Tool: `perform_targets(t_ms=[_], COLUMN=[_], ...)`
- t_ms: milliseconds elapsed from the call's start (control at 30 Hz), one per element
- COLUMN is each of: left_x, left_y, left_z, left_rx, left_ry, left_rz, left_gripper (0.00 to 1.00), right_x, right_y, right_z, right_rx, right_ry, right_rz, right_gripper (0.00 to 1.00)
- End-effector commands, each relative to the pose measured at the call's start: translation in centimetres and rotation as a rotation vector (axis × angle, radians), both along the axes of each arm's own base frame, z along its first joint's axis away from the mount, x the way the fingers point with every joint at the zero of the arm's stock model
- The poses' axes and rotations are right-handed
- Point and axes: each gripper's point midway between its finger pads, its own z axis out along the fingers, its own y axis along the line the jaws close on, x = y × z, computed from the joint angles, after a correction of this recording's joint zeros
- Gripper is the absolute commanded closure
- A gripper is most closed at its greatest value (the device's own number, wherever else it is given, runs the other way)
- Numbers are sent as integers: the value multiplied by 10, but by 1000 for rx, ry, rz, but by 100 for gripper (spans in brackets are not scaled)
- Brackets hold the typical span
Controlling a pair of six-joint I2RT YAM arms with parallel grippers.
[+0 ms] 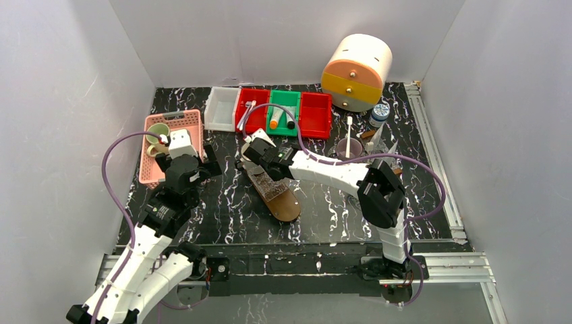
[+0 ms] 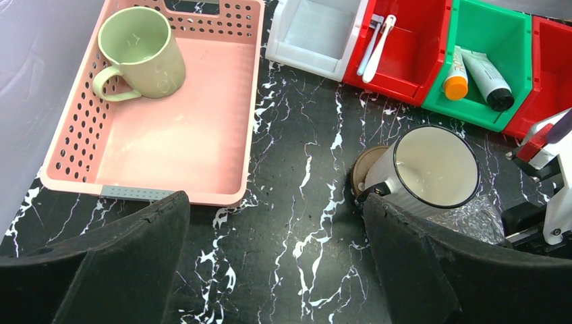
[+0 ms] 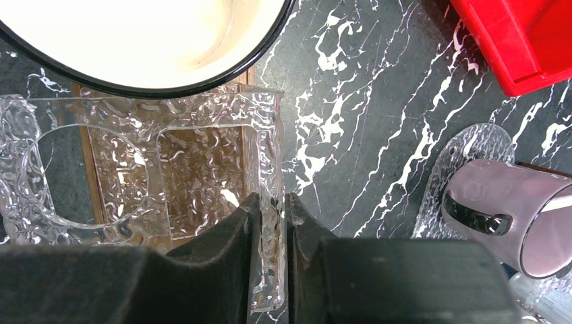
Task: Prepare toiletry sets of a toothbrush and toothpaste on the tray
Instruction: Place the toothpaste holder on the tray.
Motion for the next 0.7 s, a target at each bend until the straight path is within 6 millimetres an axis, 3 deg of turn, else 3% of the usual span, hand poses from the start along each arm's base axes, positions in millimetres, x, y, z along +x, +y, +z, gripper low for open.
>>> perform_targets(t_ms=[0, 333, 667], left_x=[-1, -1, 1], left_y=[3, 3, 4], left_z=[-4, -5, -8], left_rx=[1, -2, 0], left_ry=[11, 14, 26], left_rz=[14, 15, 25], left_gripper=[2, 2, 2], right_x=[4, 2, 3], right_y=[18, 20, 16], right_z=[16, 16, 60], right_rx=[80, 97, 192], right_ry=[-20, -8, -87], right_rz=[-10, -8, 7], right_gripper=[73, 72, 48])
